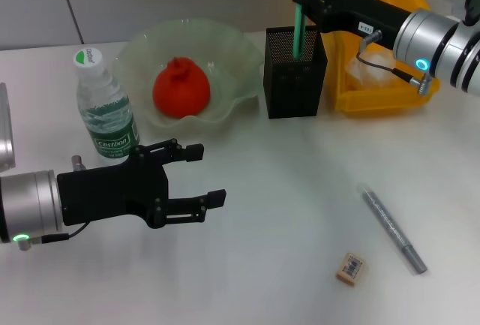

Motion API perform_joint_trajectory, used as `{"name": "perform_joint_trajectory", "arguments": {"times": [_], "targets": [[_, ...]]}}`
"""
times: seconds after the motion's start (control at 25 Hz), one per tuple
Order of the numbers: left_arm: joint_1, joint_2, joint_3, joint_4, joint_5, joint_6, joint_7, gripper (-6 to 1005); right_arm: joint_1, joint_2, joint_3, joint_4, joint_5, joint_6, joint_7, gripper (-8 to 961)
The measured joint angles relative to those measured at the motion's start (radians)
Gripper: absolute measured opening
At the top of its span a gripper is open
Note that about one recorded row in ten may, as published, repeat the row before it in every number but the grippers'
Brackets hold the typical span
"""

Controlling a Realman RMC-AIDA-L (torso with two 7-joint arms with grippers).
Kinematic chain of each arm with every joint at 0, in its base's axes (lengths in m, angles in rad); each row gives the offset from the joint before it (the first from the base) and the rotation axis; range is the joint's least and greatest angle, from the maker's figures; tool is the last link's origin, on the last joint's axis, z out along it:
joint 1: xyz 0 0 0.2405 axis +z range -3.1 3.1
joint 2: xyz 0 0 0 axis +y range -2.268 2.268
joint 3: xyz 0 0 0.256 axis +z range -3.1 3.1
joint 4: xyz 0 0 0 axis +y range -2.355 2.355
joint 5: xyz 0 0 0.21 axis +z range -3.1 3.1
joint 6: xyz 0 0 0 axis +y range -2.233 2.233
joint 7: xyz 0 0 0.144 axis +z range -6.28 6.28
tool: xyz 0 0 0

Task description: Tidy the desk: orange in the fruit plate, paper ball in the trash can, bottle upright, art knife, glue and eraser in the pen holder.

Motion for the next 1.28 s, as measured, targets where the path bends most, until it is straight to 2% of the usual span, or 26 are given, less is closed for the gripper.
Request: {"name": "perform_joint_trajectory", "arguments": {"times": [0.2,0.4,0.84,1.28], "targets": [[0.005,0.001,0.0,0.002,-0.007,0.006,0.0,834,0.0,0.0,-0.003,0.004,-0.005,0.004,0.0,238],[0.007,0.002,0.0,0.003,-0.007,0.009,0.0,834,-0.001,0.0,-0.003,0.005,-0.008,0.006,0.003,447],[0.011,0.003,0.0,0.005,-0.008,0.015,0.0,834,-0.002,0.0,-0.003,0.002,-0.003,-0.01,0.008,795],[0.015,0.003,0.0,0.003,-0.008,0.015,0.003,834,-0.008,0.0,-0.018,-0.025,-0.008,-0.014,0.06,790]]}}
